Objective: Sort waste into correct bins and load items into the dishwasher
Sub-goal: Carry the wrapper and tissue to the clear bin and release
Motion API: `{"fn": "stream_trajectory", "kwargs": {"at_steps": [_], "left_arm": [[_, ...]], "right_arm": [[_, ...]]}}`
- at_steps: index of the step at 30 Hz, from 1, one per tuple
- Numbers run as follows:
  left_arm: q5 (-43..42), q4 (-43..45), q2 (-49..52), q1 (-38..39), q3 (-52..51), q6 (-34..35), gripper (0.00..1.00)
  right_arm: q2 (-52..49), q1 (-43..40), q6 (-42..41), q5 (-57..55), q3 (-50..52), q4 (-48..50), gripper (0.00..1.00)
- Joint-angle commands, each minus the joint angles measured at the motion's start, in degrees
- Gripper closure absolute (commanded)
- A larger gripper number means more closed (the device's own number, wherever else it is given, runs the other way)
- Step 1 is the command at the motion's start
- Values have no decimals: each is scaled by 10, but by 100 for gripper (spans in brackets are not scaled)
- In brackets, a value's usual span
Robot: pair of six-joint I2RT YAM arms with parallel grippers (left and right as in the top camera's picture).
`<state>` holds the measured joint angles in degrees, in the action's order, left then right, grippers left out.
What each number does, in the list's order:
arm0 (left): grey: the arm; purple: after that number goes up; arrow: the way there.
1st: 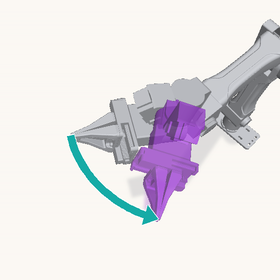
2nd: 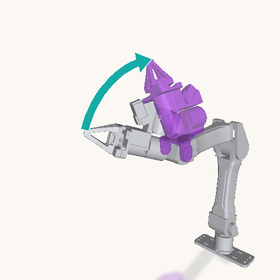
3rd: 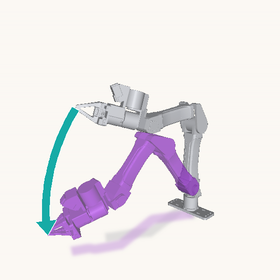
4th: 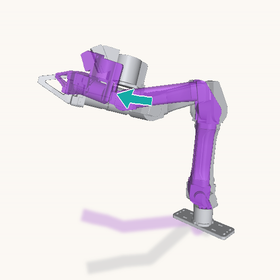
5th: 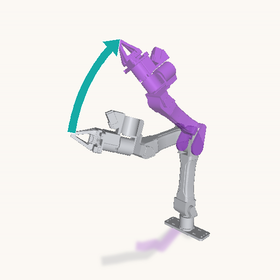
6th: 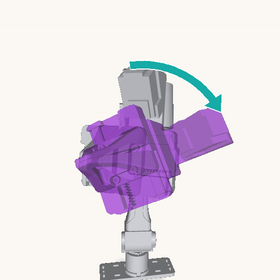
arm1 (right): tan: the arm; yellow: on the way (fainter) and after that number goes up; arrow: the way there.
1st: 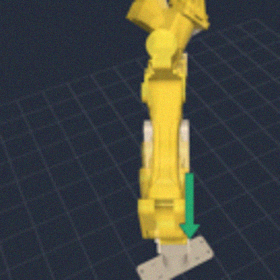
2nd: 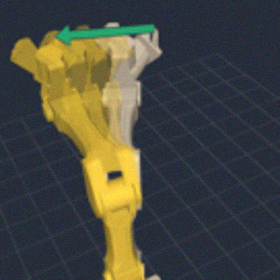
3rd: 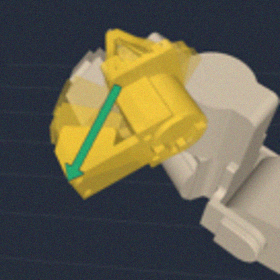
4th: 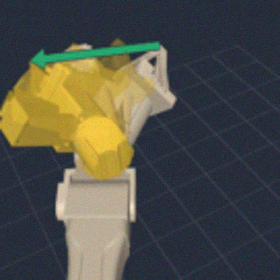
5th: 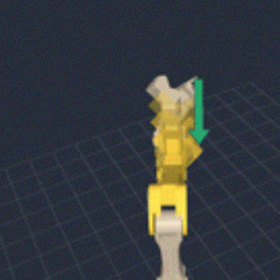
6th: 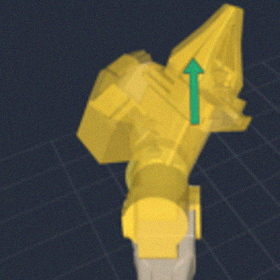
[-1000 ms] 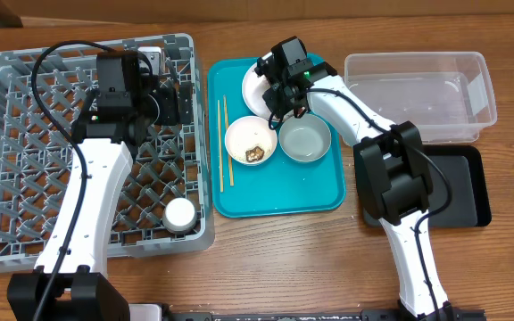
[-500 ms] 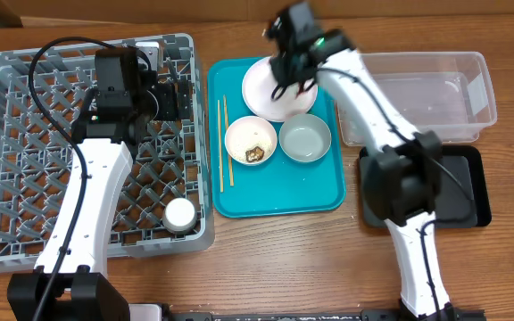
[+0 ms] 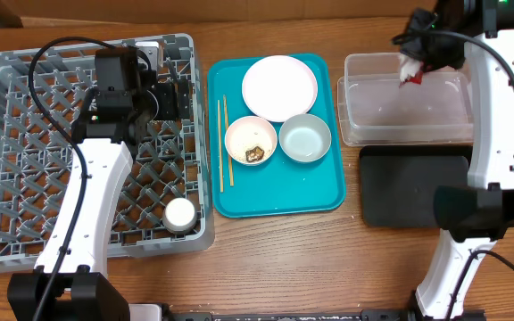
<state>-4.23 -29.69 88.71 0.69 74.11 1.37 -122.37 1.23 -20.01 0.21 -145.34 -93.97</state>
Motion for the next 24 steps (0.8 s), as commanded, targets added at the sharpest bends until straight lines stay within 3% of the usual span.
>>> {"fn": "stream_trajectory", "kwargs": {"at_steps": [1,10,15,21,24], "left_arm": [[2,1,-16,-3,13,6,0],[1,-3,-16,-3,13,8,0],[2,-3,-16,-3,13,15,0],[1,-4,-16,-3,13,15,0],[2,-4,-16,-3,13,15,0]], "right_arm": [[-10,-14,-28,14,8,4,96],[-11,-18,-54,3,80,91,96],[-11,-21,-160,-50,152,139,96],[-11,-21,-352,-109,215,157,96],[-11,-21,-373,-118,224,162,96]]}}
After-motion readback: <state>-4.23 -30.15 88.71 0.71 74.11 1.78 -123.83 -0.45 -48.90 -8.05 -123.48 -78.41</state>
